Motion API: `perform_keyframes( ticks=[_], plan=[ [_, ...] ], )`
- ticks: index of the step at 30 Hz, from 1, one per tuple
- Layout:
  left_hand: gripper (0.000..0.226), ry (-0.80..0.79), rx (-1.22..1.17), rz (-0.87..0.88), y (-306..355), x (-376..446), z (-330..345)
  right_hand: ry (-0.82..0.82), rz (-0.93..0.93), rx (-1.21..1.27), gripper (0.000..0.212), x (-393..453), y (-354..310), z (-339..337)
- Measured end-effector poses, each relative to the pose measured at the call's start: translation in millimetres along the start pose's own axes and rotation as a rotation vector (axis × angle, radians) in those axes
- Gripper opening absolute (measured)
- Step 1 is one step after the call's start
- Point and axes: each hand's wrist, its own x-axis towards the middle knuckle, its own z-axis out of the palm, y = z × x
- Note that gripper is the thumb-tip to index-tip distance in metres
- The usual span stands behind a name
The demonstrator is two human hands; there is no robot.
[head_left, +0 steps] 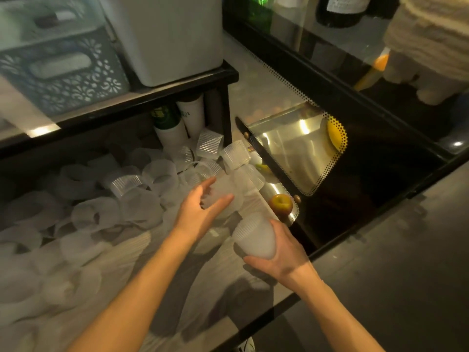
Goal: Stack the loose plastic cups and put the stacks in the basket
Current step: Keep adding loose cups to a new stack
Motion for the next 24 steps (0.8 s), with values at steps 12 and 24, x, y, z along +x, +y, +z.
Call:
perform_keyframes(
  ticks=[12, 24],
  plan=[
    [0.061, 0.153, -0.298, -0.023, -24, -55, -4, 0.045, -0.156, 0.019, 0.091, 4, -39, 31],
    [0.075, 0.013, -0.258, 0.001, -38, -81, 10, -0.033, -0.149, 0.101, 0.087, -7, -44, 35]
  ],
)
